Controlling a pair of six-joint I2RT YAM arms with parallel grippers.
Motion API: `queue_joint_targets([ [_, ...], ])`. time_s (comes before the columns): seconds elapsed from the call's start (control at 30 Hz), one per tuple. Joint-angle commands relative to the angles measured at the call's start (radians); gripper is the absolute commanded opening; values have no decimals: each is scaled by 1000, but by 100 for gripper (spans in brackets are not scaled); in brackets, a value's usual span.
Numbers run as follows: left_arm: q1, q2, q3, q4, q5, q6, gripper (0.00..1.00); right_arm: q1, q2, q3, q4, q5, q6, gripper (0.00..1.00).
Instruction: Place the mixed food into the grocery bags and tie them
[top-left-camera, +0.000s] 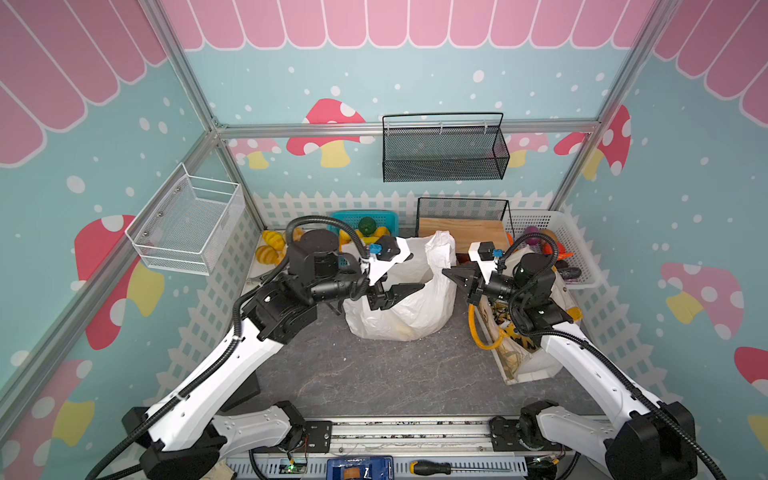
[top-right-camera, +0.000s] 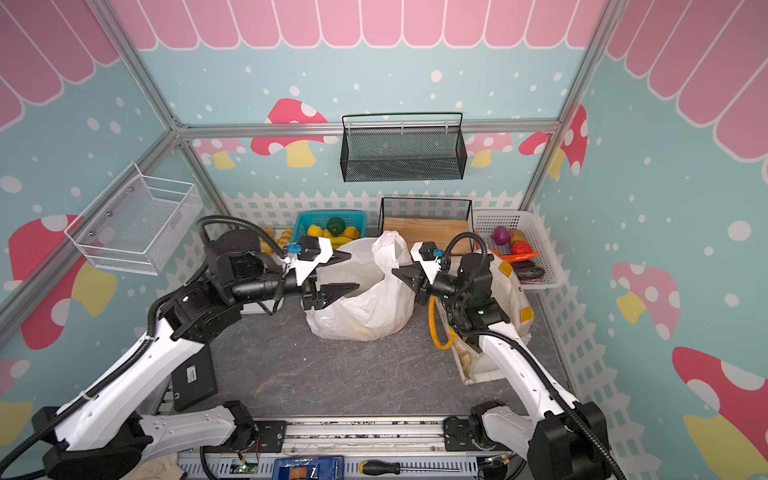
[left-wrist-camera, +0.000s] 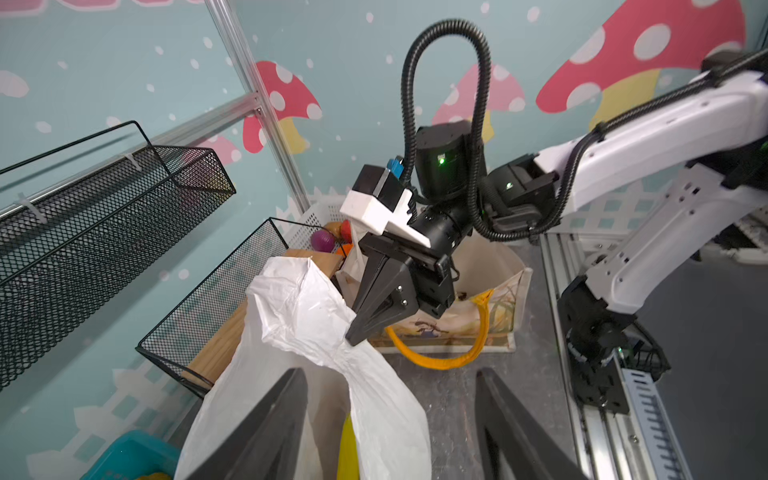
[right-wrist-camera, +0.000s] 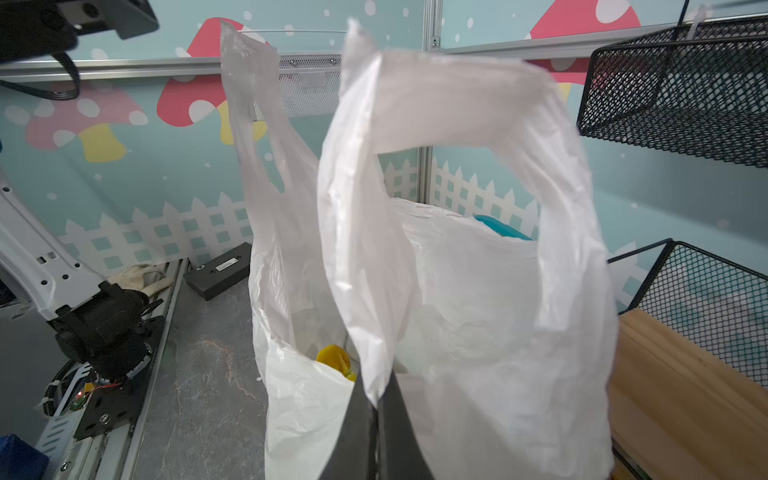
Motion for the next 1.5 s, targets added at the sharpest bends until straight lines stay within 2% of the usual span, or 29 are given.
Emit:
queue_joint_targets([
  [0.0,-2,78,109,-105,-71,196,69,-6,6,20,29,-49,-7,0],
  [0.33,61,379,412,-302,102,230,76,-13,4,10,30,-44,-18,0],
  [0.47,100,459,494,-321,172,212,77,-14,4,5,27,-51,-34,0],
  [0.6,101,517,548,-324,231,196,74,-13,4,8,27,-53,-41,0],
  [0.7,100,542,562,-323,246,195,61,-14,2,8,25,-45,-43,0],
  [0.83,101,553,574,-315,280,162,32,-15,4,12,14,22,-37,0],
  [0.9,101,541,570,-314,265,129,21,-15,-16,18,-24,118,-46,10],
  [0.97,101,513,540,-288,234,67,11,-15,-67,-3,-46,220,-80,34],
  [1.03,101,483,491,-243,209,-13,5,-12,-134,-51,-15,263,-124,47],
  [1.1,101,456,438,-192,198,-87,3,-9,-192,-114,64,294,-150,56],
  [1.13,101,443,415,-172,198,-113,1,-6,-212,-138,98,304,-163,67],
  [1.17,101,432,397,-155,198,-134,1,-5,-224,-155,131,313,-173,74],
  [1.23,101,417,370,-137,192,-170,0,-4,-224,-169,188,320,-187,81],
  [1.33,100,403,350,-132,189,-205,0,-3,-175,-156,278,262,-188,91],
  [1.47,100,386,324,-132,210,-218,0,-3,-71,-99,353,156,-191,94],
])
